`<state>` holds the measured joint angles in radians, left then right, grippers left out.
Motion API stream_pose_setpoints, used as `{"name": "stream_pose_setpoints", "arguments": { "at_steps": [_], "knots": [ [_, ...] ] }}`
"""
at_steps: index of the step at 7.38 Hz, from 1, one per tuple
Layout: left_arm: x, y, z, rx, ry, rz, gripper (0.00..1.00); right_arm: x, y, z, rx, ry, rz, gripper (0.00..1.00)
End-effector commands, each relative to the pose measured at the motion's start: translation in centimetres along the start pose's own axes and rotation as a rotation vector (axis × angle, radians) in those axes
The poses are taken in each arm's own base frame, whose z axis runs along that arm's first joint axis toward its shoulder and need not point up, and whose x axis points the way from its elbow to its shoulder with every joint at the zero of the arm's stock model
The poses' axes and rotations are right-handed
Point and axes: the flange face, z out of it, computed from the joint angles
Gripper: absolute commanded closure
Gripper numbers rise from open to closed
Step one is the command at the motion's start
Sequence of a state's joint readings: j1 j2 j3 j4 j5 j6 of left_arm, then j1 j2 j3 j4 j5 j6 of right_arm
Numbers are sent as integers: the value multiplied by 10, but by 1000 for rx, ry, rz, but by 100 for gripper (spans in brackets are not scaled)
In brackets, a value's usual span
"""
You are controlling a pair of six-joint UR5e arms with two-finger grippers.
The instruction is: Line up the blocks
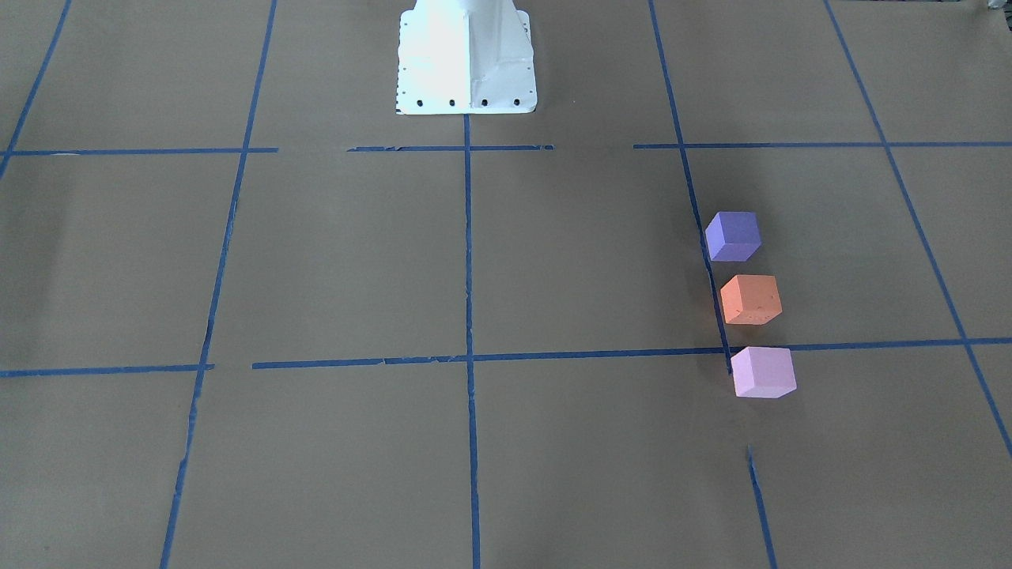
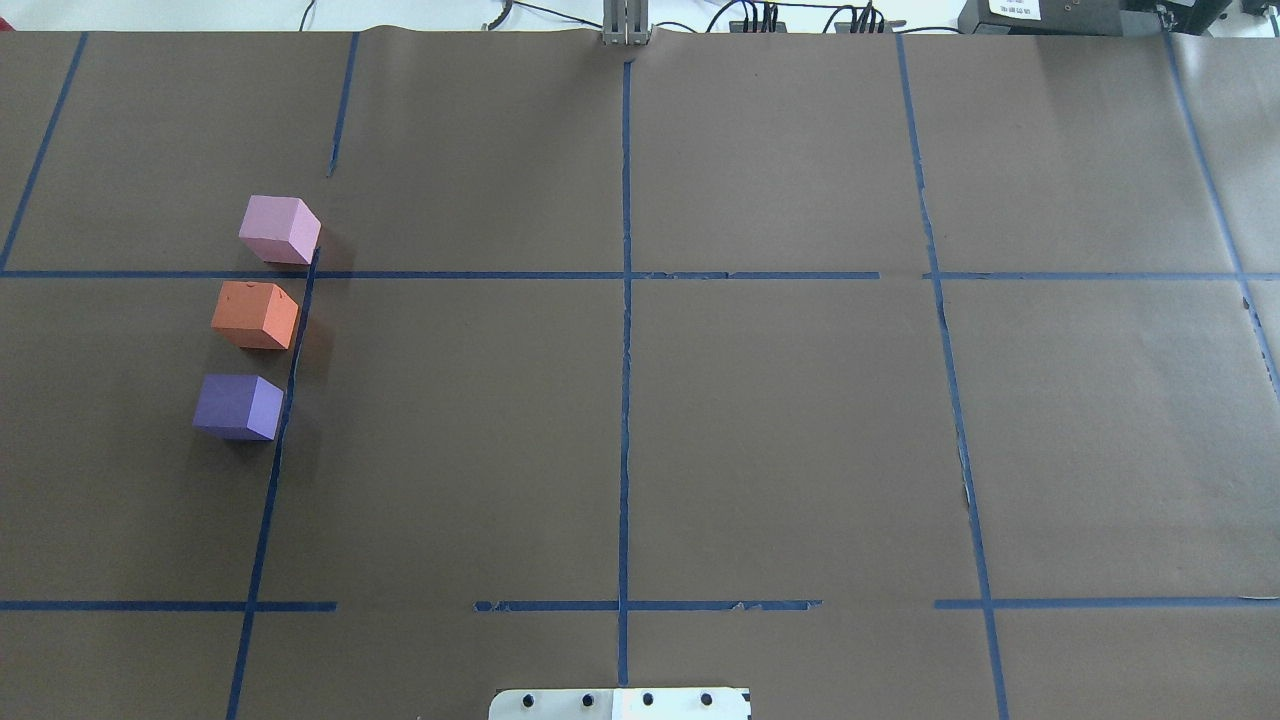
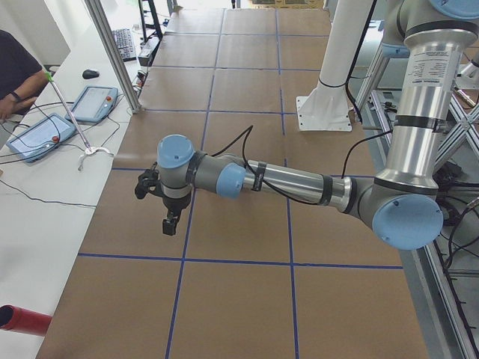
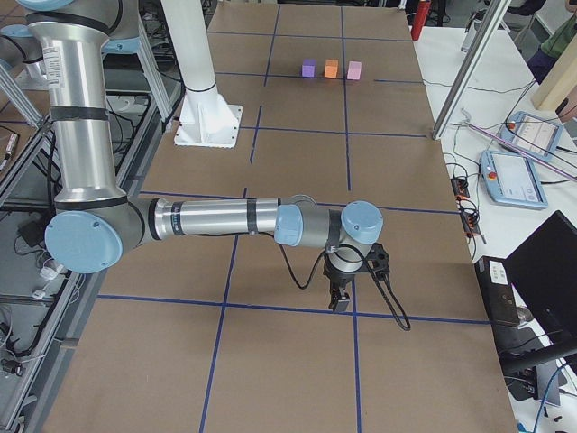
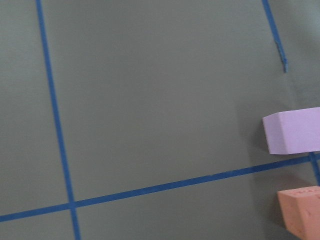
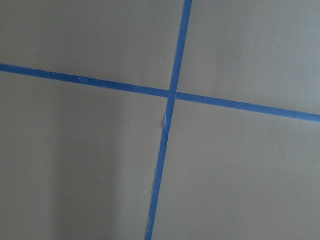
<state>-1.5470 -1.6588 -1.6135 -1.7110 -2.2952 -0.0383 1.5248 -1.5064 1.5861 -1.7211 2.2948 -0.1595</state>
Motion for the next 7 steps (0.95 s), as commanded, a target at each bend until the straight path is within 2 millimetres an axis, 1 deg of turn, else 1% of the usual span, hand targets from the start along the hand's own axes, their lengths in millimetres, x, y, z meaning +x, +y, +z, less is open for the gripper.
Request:
{"name": "stream_pose_setpoints", "arguments": {
  "at_steps": [1,2,3,4,5,7],
  "knots": [
    [-41,51,20,-16,36,-48,0,0,0,0,0,0,0,0],
    [-39,54,14,-6,35,-47,0,0,0,0,0,0,0,0],
    [-42,57,16,-27,36,-70,0,0,0,0,0,0,0,0],
    [-41,62,14,-71,35,-114,0,0,0,0,0,0,0,0],
    [-37,59,12,-135,33,-168,0,0,0,0,0,0,0,0],
    [-40,66,15,-159,30,-184,0,0,0,0,0,0,0,0]
  ]
}}
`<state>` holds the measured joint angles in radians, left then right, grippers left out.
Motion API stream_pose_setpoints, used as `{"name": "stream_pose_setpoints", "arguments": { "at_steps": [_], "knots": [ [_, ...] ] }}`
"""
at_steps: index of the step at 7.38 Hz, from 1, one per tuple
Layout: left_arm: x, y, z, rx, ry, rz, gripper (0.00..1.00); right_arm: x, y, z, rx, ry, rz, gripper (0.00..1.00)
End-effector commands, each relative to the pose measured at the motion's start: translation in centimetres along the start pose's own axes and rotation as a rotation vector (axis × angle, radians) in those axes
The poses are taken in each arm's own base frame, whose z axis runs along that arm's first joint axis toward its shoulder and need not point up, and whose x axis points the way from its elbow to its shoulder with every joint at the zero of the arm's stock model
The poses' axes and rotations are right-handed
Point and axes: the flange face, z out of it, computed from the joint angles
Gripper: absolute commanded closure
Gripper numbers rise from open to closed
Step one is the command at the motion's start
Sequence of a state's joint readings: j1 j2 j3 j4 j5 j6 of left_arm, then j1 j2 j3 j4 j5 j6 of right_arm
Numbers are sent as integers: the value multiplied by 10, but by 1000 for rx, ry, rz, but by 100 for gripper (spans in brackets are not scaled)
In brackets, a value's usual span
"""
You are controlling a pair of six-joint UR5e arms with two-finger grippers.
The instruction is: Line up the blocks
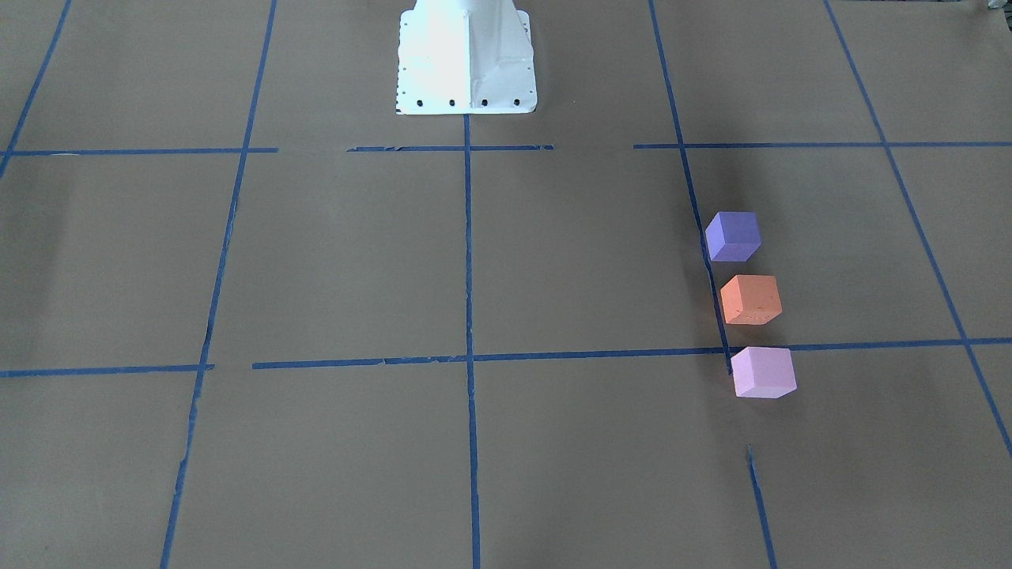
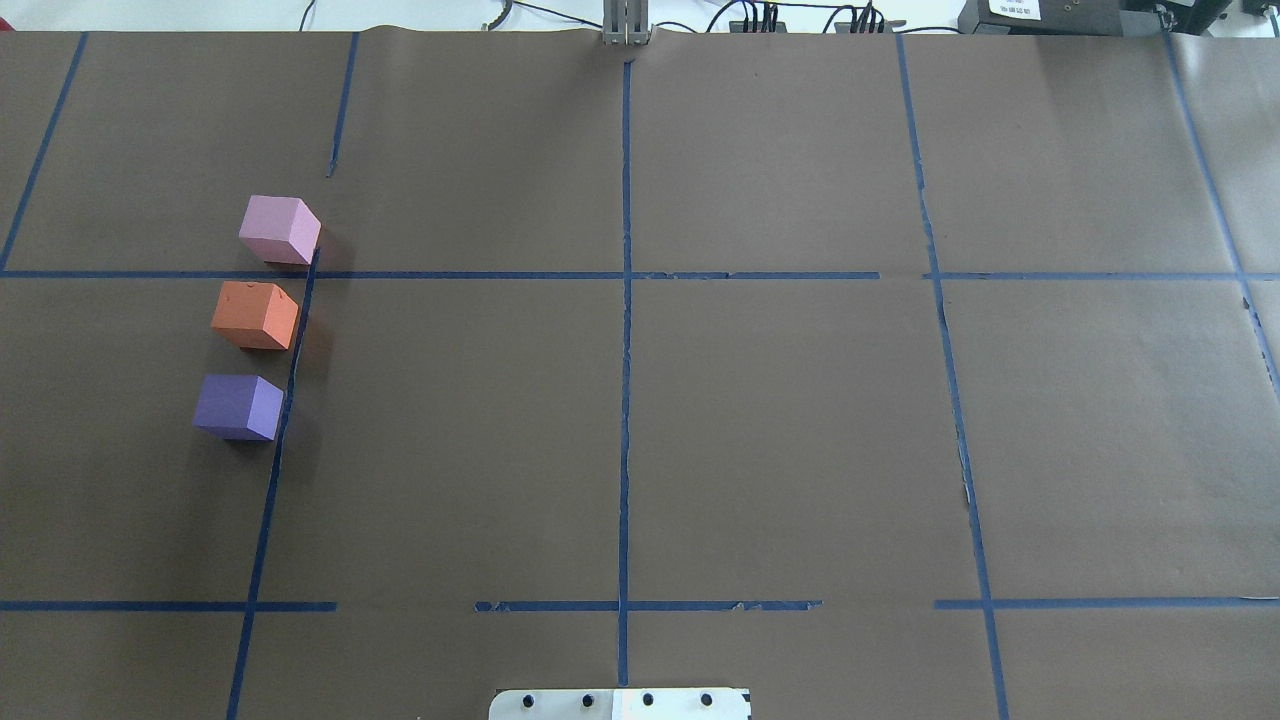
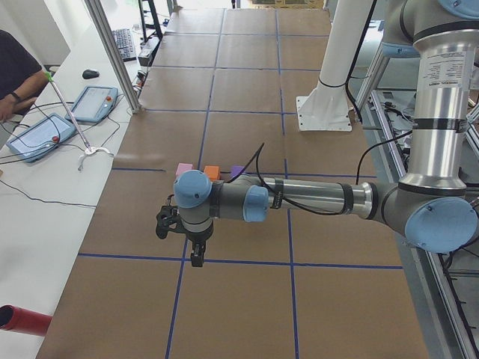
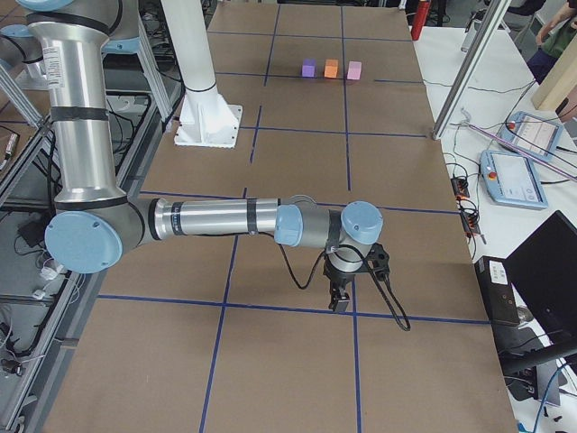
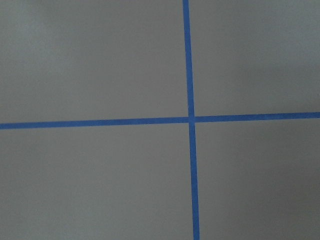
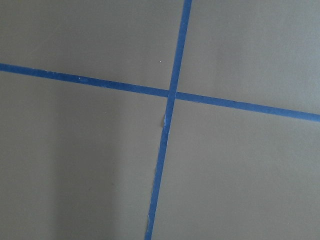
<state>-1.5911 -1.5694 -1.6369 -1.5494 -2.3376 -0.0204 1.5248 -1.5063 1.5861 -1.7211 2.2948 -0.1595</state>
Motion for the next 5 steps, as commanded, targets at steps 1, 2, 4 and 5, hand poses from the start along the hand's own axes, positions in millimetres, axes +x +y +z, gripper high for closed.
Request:
{"name": "stream_pose_setpoints", "arguments": {
  "at_steps": [1,2,4,5],
  "knots": [
    [-5,6,5,-26,-2,-18,0,0,0,0,0,0,0,0],
    [-7,7,6,-27,-3,-23,0,0,0,0,0,0,0,0],
    [-2,3,2,-18,-5,-14,0,0,0,0,0,0,0,0],
    [-2,3,0,-16,-5,-14,0,0,0,0,0,0,0,0]
  ]
}}
